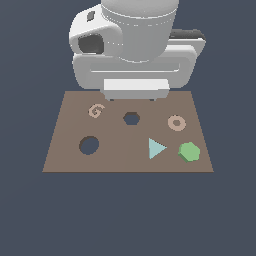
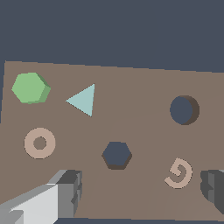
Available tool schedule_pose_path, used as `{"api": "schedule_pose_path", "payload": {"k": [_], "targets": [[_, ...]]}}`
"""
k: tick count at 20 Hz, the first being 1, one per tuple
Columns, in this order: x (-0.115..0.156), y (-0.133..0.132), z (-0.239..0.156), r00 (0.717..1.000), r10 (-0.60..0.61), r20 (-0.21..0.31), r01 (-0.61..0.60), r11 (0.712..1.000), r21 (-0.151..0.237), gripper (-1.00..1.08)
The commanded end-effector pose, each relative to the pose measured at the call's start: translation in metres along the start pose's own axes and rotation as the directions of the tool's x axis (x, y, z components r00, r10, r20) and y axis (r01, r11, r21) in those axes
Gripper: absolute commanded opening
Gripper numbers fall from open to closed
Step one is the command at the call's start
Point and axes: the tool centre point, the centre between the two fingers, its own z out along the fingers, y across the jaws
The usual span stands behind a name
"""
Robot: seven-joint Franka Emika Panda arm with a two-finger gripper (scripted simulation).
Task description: Insert a designated object into the corresponding slot on a board.
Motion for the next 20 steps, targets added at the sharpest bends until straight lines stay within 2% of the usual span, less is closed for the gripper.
{"api": "schedule_pose_path", "payload": {"k": [1,10,20], "targets": [[0.0,0.0,0.0,1.0,0.0,0.0,0.0,1.0,0.0,1.0],[0.004,-0.015,0.01,1.0,0.031,0.003,-0.031,1.0,0.002,1.0],[0.023,-0.066,0.045,0.99,0.14,0.012,-0.14,0.99,0.006,1.0]]}}
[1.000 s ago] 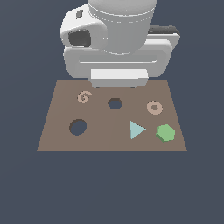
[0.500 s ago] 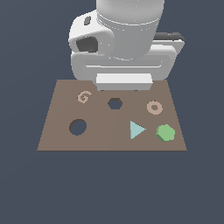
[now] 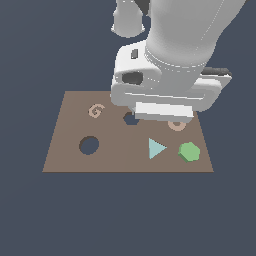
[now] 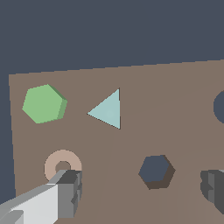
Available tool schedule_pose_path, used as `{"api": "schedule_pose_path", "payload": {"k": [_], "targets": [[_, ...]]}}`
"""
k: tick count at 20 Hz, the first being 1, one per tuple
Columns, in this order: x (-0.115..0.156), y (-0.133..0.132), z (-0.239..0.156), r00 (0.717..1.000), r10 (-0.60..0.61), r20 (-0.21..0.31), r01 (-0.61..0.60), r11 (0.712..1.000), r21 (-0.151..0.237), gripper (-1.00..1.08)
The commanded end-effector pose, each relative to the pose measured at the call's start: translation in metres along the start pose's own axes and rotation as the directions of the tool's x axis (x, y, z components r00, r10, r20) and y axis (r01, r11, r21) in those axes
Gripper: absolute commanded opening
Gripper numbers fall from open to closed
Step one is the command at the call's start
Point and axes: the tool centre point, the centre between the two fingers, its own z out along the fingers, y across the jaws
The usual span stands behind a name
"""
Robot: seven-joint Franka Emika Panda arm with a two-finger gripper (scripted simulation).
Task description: Insert a designated object into the corresponding slot on a board.
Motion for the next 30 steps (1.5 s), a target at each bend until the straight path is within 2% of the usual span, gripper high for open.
{"api": "schedule_pose_path", "payload": {"k": [1,9,15,22,30], "targets": [[0.004,-0.017,0.011,0.999,0.034,0.003,-0.034,0.999,0.002,1.0],[0.026,-0.071,0.049,0.988,0.151,0.013,-0.151,0.988,0.007,1.0],[0.042,-0.099,0.07,0.976,0.215,0.019,-0.216,0.976,0.01,1.0],[0.054,-0.116,0.082,0.967,0.255,0.023,-0.255,0.967,0.012,1.0],[0.058,-0.121,0.086,0.963,0.267,0.024,-0.268,0.963,0.012,1.0]]}}
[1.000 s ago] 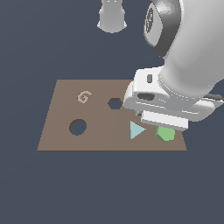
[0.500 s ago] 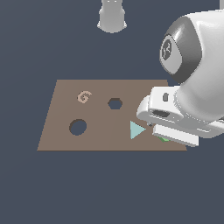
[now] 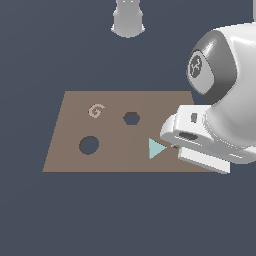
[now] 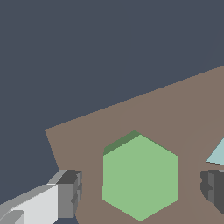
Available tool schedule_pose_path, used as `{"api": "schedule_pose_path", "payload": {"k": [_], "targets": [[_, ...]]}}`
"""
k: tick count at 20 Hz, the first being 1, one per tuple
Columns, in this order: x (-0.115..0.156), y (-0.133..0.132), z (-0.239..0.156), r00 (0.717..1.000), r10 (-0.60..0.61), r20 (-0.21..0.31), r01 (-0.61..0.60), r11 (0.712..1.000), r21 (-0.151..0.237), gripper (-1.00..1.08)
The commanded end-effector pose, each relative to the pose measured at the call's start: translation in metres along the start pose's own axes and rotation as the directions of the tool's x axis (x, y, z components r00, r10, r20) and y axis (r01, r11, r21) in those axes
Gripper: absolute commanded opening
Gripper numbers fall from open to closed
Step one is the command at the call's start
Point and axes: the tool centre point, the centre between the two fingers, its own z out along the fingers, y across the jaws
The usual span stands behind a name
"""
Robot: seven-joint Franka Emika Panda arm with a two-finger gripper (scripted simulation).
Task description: Insert a designated object into the corresponding slot on a board.
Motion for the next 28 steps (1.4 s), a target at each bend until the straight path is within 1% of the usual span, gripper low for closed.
{"api": "schedule_pose_path", "payload": {"k": [1,11,12,28], "targets": [[0.0,0.0,0.0,1.0,0.0,0.0,0.0,1.0,0.0,1.0],[0.001,0.0,0.02,1.0,0.002,0.0,-0.002,1.0,0.0,1.0],[0.001,0.0,0.02,1.0,0.002,0.0,-0.002,1.0,0.0,-1.0],[0.0,0.003,0.019,1.0,0.004,0.0,-0.004,1.0,0.001,-1.0]]}}
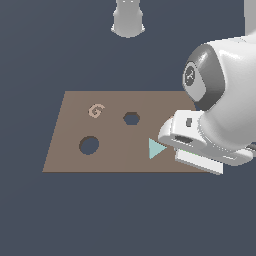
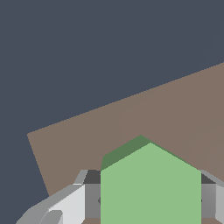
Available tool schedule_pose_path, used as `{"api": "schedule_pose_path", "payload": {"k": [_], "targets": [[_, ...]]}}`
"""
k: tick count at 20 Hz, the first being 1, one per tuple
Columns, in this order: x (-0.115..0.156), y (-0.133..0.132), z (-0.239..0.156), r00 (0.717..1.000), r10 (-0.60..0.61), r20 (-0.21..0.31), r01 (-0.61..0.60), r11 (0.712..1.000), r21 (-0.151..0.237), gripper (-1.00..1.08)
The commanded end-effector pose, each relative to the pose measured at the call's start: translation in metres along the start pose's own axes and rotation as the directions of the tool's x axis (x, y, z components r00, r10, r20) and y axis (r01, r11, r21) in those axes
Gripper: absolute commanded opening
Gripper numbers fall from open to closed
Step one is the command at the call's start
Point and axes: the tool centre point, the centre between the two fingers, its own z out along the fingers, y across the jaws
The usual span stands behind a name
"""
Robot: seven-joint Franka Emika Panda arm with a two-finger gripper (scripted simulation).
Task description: Insert a designated object into the corresponding slot on a board.
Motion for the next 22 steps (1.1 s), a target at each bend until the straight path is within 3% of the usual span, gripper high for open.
{"api": "schedule_pose_path", "payload": {"k": [1,12,22], "targets": [[0.0,0.003,0.0,1.0,0.003,0.0,-0.003,1.0,0.0,-1.0],[-0.01,0.042,-0.002,0.999,0.035,0.0,-0.035,0.999,-0.001,-1.0],[-0.032,0.117,-0.006,0.995,0.097,0.001,-0.097,0.995,-0.001,-1.0]]}}
